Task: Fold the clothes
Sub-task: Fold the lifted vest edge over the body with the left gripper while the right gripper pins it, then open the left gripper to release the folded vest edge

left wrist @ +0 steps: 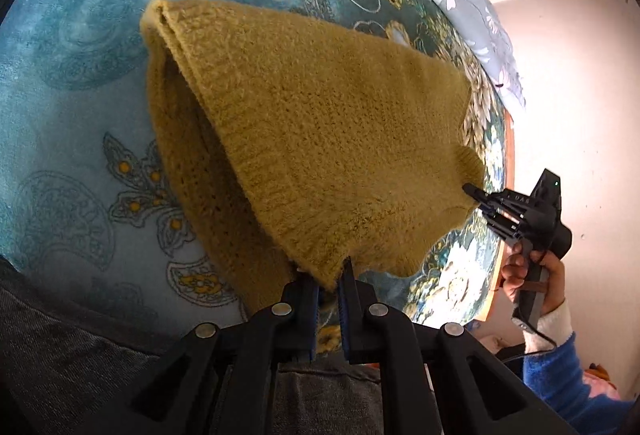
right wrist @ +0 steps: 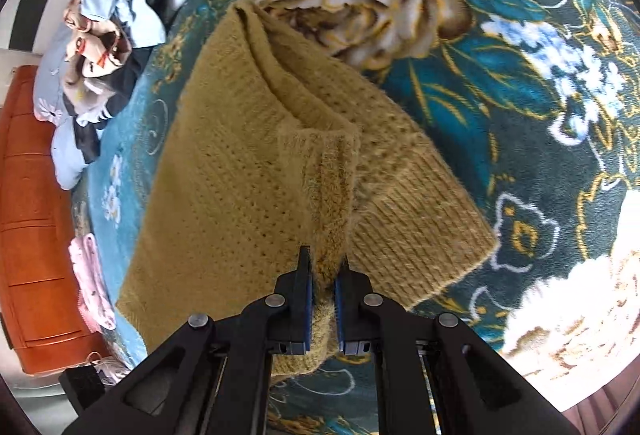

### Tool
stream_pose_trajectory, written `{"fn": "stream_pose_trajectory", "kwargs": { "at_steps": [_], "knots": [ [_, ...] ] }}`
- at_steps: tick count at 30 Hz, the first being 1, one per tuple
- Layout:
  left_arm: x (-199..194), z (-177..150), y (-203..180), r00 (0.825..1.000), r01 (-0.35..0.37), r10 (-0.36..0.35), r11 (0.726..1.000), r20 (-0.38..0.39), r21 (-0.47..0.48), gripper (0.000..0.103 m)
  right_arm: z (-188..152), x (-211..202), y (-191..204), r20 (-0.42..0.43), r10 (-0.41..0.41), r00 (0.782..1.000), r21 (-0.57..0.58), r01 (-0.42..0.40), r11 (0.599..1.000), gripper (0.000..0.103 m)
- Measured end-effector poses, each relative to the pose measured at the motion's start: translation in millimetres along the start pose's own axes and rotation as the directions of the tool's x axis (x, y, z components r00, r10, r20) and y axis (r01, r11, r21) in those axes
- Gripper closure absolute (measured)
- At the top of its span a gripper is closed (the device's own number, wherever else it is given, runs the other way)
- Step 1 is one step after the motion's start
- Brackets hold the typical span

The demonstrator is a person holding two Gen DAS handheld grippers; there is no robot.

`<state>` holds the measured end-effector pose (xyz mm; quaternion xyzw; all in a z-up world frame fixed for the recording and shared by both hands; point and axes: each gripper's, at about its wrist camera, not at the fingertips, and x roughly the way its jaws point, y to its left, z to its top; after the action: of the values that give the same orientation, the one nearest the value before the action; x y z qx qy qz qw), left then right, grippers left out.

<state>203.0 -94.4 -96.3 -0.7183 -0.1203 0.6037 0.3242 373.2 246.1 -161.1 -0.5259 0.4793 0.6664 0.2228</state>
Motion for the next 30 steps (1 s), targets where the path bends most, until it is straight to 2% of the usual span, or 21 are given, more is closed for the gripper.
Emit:
{"fn": "stream_pose_trajectory", "kwargs": {
  "at_steps": [3, 5, 8, 9, 10, 12, 13, 14, 17, 19, 21, 22, 24, 26, 30],
  "knots": [
    [13, 2, 0, 0.998, -0.011, 0.012, 1.000, -0.055, 0.018, 0.092, 1, -4, -1, 0.000, -0.047, 0.999, -0.028, 0.047, 0.999, 0.094],
    [8, 0, 0, 0.998, -0.026, 0.026, 1.000, -0.051, 0.011, 0.088, 2, -5, -1, -0.005, -0.079, 0.997, -0.047, 0.079, 0.996, 0.094],
    [-7, -1, 3, 0.999, -0.027, 0.026, 0.999, -0.029, -0.018, 0.069, 2, 1, -7, -0.020, -0.063, 0.998, -0.030, 0.062, 0.998, 0.093],
    [-15, 0, 4, 1.000, -0.013, 0.013, 1.000, -0.011, -0.027, 0.054, 3, 1, -10, -0.022, -0.058, 0.998, -0.017, 0.057, 0.998, 0.093],
    [-24, 2, 6, 1.000, 0.001, 0.000, 0.999, 0.009, -0.035, 0.048, 4, 1, -14, -0.024, -0.053, 0.998, -0.004, 0.053, 0.999, 0.092],
    [-44, 6, 9, 0.996, 0.015, -0.011, 0.999, 0.086, -0.037, 0.044, 5, -1, -18, -0.016, -0.048, 0.999, 0.012, 0.048, 0.999, 0.091],
    [-51, 12, 15, 0.992, 0.004, 0.003, 0.998, 0.125, -0.059, 0.036, 6, -4, -19, -0.005, -0.048, 0.999, 0.015, 0.048, 0.999, 0.089],
    [-57, 18, 21, 0.986, -0.005, 0.019, 0.997, 0.163, -0.081, 0.033, 7, -7, -20, 0.006, -0.049, 0.999, 0.019, 0.048, 0.999, 0.087],
    [-56, 43, 53, 0.961, -0.055, 0.110, 0.974, 0.252, -0.218, 0.032, 13, -19, -17, 0.081, -0.041, 0.996, -0.010, 0.042, 0.999, 0.077],
    [-45, 56, 76, 0.955, -0.051, 0.140, 0.945, 0.260, -0.322, 0.032, 22, -25, -11, 0.138, -0.012, 0.990, -0.035, 0.016, 0.999, 0.058],
    [-38, 63, 93, 0.956, 0.020, 0.095, 0.922, 0.277, -0.386, 0.032, 33, -24, 0, 0.153, 0.038, 0.988, -0.072, -0.027, 0.997, 0.050],
    [-34, 65, 97, 0.952, 0.057, 0.067, 0.920, 0.297, -0.388, 0.032, 41, -23, 6, 0.153, 0.051, 0.987, -0.098, -0.037, 0.994, 0.044],
    [-25, 68, 100, 0.942, 0.078, 0.060, 0.918, 0.331, -0.389, 0.032, 57, -19, 19, 0.162, 0.058, 0.985, -0.141, -0.035, 0.989, 0.042],
    [-15, 72, 105, 0.938, 0.075, 0.077, 0.906, 0.337, -0.416, 0.032, 74, -15, 34, 0.181, 0.044, 0.983, -0.172, -0.013, 0.985, 0.042],
    [1, 75, 118, 0.943, 0.144, 0.035, 0.854, 0.332, -0.499, 0.032, 111, 0, 35, 0.189, 0.082, 0.979, -0.154, -0.053, 0.987, 0.040]
  ]
}}
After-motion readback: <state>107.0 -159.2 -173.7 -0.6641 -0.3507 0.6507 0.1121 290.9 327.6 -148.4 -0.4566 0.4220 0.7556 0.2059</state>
